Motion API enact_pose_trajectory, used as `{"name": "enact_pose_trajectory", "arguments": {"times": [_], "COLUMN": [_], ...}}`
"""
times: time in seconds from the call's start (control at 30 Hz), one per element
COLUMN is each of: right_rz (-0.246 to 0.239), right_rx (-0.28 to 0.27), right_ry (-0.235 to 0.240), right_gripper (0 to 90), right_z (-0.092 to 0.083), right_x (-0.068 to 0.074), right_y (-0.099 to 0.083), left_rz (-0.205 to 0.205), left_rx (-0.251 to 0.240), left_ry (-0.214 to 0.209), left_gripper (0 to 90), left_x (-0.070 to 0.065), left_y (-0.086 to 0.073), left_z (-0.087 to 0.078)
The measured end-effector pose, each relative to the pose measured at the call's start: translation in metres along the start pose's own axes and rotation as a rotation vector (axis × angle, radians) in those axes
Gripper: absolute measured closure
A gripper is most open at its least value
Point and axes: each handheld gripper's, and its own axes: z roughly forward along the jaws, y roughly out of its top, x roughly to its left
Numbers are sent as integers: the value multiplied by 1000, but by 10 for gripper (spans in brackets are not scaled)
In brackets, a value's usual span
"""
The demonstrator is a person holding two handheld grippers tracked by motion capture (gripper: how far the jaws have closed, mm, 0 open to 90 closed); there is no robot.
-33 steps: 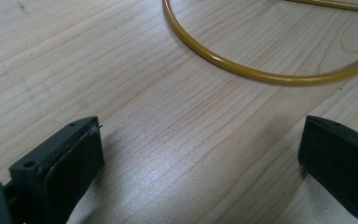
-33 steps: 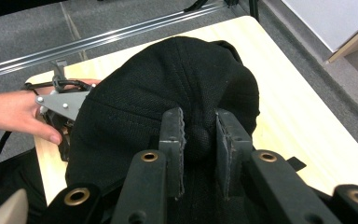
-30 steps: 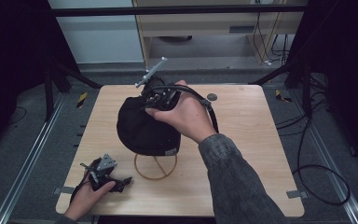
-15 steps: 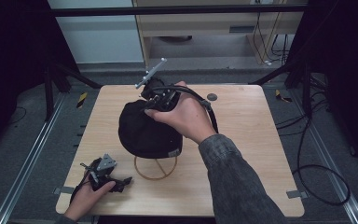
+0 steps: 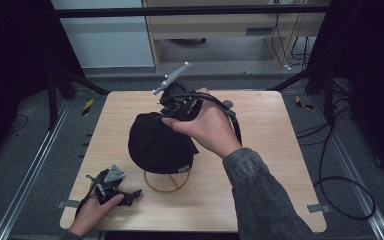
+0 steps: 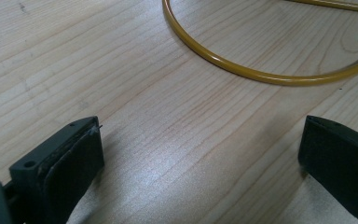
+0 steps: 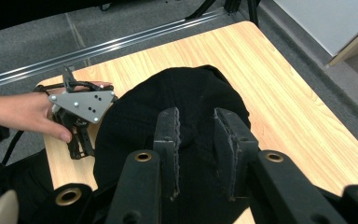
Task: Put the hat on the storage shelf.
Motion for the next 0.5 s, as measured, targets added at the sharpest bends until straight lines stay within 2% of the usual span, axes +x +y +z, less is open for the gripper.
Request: {"name": "enact_pose_trajectory", "arguments": {"times": [0.5], "right_rz": [14], "right_rx": [-27], "right_ry": [-20], "right_gripper": [722], "right_z": [-18], "right_x": [-3], "right_y": [-16], "left_rz": [0], "left_rx": [0], "left_ry": [0], "left_gripper": [0], "left_x": [0], "left_y": [0], "left_z": [0]}}
